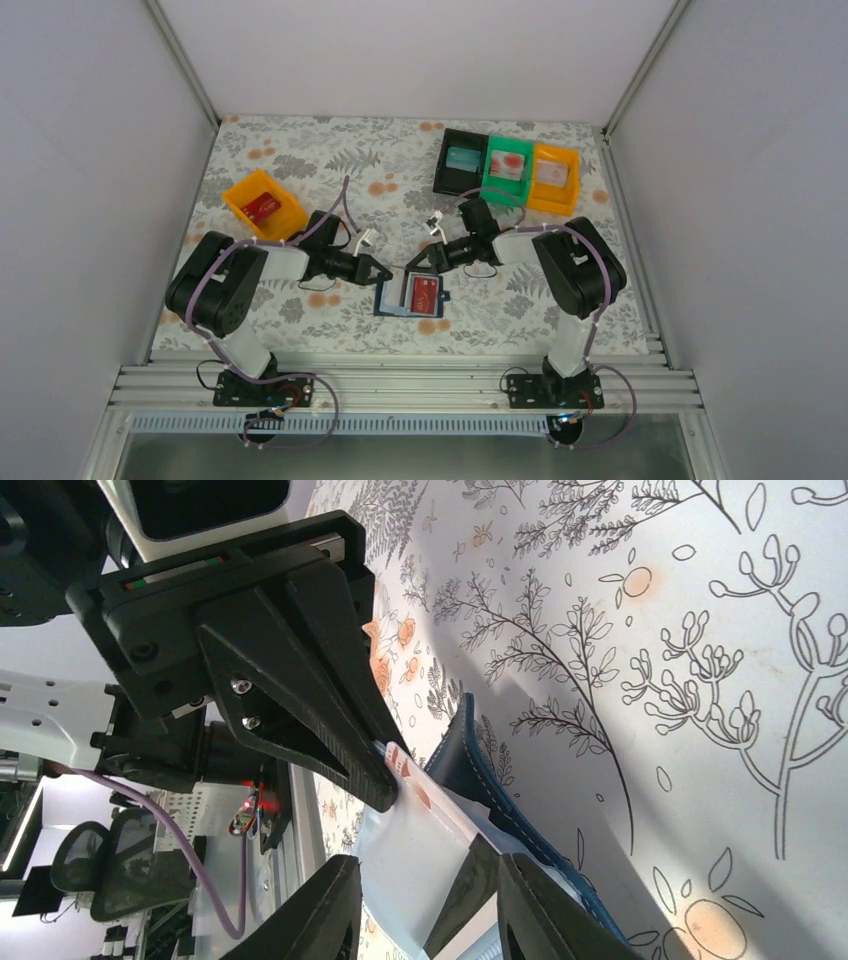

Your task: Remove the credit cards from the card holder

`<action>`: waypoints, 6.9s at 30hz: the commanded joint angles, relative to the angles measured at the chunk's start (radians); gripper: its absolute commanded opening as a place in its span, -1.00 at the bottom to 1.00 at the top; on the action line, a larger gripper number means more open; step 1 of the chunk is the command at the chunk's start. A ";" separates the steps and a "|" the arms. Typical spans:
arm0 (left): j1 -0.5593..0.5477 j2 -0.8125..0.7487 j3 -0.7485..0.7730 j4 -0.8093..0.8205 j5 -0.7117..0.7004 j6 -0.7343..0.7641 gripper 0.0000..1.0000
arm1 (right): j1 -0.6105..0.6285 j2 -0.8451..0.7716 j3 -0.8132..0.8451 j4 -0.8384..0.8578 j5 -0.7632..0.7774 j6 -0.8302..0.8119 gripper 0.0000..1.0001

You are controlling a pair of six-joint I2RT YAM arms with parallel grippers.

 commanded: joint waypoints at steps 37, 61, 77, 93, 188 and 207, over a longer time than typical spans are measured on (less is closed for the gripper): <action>-0.004 0.022 0.021 -0.023 -0.037 0.039 -0.69 | 0.005 0.011 0.055 -0.186 -0.049 -0.142 -0.91; -0.005 0.014 0.068 -0.082 -0.100 0.082 -0.26 | -0.131 -0.236 0.091 -0.492 0.182 -0.164 -0.92; 0.064 -0.112 0.529 -0.616 0.336 0.555 0.34 | -0.138 -0.519 0.525 -0.661 0.224 -0.168 -0.92; 0.204 -0.244 1.292 -1.009 0.181 0.596 0.30 | -0.122 -0.611 0.840 -0.365 0.082 -0.034 -0.92; -0.361 -0.604 0.577 -0.091 -1.172 1.867 0.49 | 0.014 -0.342 0.940 -0.446 0.270 0.499 -0.92; 0.113 -0.692 0.372 -0.523 -0.786 0.361 1.00 | -0.542 -0.346 0.535 -0.467 0.366 0.220 -0.92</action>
